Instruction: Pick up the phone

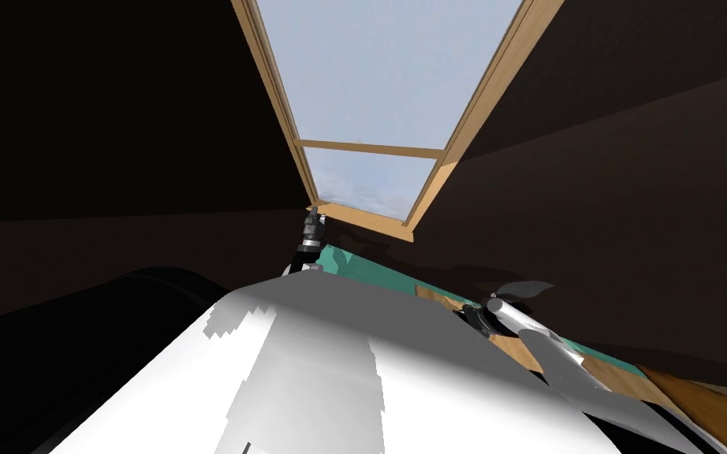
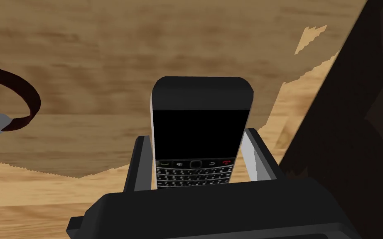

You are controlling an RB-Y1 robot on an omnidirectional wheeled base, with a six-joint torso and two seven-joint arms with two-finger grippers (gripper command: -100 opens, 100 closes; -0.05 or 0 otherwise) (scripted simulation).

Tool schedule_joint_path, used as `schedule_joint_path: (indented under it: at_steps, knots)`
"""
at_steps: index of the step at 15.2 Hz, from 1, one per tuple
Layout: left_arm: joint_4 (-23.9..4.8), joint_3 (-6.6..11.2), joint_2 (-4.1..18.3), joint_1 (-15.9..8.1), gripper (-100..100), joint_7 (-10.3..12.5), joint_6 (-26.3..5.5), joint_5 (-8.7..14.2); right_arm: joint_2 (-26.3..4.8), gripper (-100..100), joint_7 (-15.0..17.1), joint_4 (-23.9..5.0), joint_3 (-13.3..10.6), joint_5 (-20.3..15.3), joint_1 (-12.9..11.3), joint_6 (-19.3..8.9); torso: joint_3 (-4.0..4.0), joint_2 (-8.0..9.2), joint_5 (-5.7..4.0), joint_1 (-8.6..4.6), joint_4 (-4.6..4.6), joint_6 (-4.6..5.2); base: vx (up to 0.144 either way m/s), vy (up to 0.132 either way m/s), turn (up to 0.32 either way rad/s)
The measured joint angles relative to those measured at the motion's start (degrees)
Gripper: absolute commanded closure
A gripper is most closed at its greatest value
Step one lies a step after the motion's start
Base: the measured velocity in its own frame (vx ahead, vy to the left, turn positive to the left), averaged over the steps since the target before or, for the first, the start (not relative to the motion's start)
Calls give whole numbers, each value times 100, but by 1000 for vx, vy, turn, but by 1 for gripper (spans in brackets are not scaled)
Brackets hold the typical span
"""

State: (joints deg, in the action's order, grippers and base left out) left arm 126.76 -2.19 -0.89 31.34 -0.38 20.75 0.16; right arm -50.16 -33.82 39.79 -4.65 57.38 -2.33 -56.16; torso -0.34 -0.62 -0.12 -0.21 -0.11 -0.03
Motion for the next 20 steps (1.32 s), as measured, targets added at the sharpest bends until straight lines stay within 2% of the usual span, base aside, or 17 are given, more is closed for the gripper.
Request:
schedule_joint_path:
  at_steps: [3, 4, 6, 8, 13, 19, 20]
  knots:
    - [0, 0, 0, 0, 0, 0, 0, 0, 109, 100, -350, -247, 326, -331, -221, -50, 4, 10, -2, -1, -1, 7, 64, 33, -207]
    - [0, 0, 0, 0, 0, 0, 0, 0, 131, 100, -447, -259, 439, -455, -230, -71, 4, 10, -1, 2, -2, 1, 92, 47, -255]
    - [0, 0, 0, 1, 0, 0, 0, 0, 233, 100, -690, -503, 688, -712, -456, -130, -2, -1, 0, 9, -4, 6, 83, 50, -211]
    - [0, 0, 0, -1, 0, 0, 0, 0, 261, 100, -895, -563, 894, -935, -511, -177, 4, 10, 1, 1, -2, -6, 45, 21, -111]
    - [0, 0, 0, 0, 0, 0, 0, 0, 466, 100, -1541, -1098, 1494, -1555, -984, -292, -3, -1, -1, 6, -6, 3, 74, 41, -197]
    - [0, 0, 0, -1, 0, 0, 0, 0, 622, 100, -2116, -1335, 2129, -2228, -1236, -450, 2, 10, 0, 3, -5, -7, 51, 34, -153]
    - [0, 1, 0, 0, 0, 0, 0, 0, 672, 100, -2208, -1452, 2234, -2348, -1359, -465, 0, 7, -1, 5, -7, 2, 64, 56, -279]
